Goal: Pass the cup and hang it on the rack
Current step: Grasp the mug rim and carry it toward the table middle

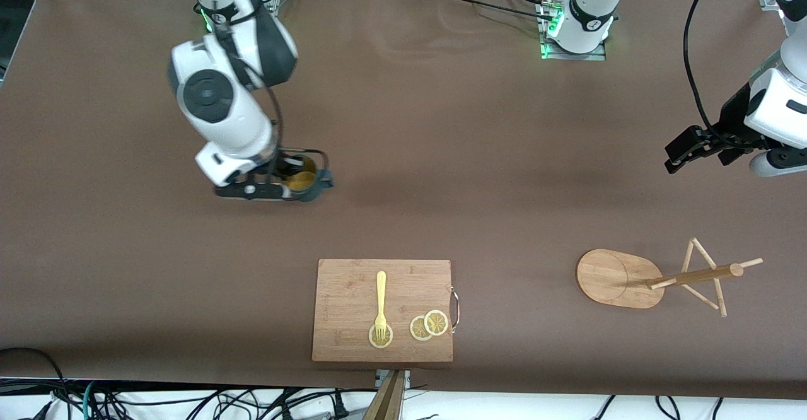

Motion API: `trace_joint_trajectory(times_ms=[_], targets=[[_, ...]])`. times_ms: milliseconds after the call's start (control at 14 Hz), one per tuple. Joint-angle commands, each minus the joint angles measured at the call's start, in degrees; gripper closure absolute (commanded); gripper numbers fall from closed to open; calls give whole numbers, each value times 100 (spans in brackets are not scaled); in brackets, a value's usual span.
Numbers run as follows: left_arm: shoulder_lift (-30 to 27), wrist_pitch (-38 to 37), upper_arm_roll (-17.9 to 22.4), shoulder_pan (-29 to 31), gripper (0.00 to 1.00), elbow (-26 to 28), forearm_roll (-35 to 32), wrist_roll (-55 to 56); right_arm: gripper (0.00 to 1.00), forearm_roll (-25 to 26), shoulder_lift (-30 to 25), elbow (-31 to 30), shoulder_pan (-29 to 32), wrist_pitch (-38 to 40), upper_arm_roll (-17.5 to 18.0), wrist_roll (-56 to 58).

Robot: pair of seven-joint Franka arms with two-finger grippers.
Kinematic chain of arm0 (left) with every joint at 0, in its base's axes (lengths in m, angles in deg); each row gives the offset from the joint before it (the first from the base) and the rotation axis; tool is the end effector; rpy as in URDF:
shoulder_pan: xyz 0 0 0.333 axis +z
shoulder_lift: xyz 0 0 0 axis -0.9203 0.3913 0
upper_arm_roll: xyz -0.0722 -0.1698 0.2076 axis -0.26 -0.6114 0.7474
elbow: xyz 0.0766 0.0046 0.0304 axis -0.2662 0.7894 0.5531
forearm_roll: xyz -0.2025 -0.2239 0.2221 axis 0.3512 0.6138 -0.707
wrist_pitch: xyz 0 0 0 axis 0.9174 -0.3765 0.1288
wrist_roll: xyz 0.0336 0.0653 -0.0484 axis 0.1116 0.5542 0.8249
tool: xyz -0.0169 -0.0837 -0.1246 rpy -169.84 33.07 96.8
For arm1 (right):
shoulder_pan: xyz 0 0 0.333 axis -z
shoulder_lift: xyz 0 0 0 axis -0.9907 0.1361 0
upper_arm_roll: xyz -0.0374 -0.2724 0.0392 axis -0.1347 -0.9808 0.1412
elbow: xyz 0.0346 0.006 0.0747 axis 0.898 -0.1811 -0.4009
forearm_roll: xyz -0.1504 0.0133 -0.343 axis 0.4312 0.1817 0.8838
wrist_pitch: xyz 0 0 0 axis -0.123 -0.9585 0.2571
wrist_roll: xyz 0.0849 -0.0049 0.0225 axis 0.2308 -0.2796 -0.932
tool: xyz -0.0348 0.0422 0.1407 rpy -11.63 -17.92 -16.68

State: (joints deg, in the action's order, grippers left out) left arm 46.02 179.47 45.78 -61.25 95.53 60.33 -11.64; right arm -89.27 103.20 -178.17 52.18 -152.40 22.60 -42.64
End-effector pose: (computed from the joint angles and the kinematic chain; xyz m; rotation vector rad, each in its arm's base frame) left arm 0.5782 -0.0425 0.5208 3.1098 0.3182 0.1949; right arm 0.5452 0.3027 0.3215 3.1322 -0.0349 -0.0768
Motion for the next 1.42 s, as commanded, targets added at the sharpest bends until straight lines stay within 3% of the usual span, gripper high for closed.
trace_joint_trajectory(times_ms=[0,285,641,926,1139,1211,1282,1353], targets=[[27,-103,-5,0,0,-130,-22,-35,100,-353,871,957,-409,132,-29,-519],[27,-95,-5,0,0,-130,-22,-26,100,-327,1750,1879,-1157,-8,-38,-1169],[27,-95,-5,0,0,-130,-22,-26,100,-371,2419,1969,-1745,-1265,-29,-1629],[27,-95,-5,17,0,-130,-5,-26,100,-380,2631,1969,-1922,-1477,32,-1699],[27,-86,-5,17,0,-130,-5,-26,90,-398,2491,1978,-1852,-1407,32,-1682],[27,-86,-5,17,0,-121,-14,-26,27,-372,2482,1978,-1843,-1424,23,-1699],[27,-86,-5,17,0,-121,-14,-26,0,-328,2482,2004,-1913,-1450,-11,-1725],[27,-86,-5,17,0,-121,-14,-26,0,-336,2447,2091,-1905,-1390,-55,-1699]])
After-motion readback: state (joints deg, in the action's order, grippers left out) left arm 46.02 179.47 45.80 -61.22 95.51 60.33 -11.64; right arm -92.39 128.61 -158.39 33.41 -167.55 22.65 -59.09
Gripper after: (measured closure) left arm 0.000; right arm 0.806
